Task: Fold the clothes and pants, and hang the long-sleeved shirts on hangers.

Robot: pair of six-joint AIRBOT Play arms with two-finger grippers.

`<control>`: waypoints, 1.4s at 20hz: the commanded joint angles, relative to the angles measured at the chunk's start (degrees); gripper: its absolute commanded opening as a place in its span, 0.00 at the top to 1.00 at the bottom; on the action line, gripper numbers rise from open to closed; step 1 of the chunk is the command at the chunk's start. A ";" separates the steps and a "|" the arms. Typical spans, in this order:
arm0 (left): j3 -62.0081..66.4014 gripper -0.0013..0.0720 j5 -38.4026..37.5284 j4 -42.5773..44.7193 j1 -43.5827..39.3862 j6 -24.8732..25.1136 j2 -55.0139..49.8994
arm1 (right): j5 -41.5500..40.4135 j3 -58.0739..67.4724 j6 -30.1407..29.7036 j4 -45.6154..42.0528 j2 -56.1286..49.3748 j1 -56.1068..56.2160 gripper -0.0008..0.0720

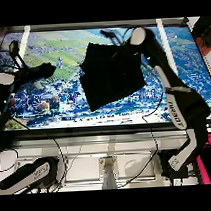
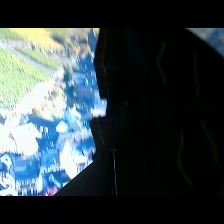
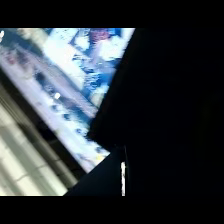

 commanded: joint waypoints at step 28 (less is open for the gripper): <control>-34.40 0.16 19.21 -46.36 -33.35 -3.43 -3.78 | -21.90 -38.66 -4.76 33.62 7.41 -34.18 0.05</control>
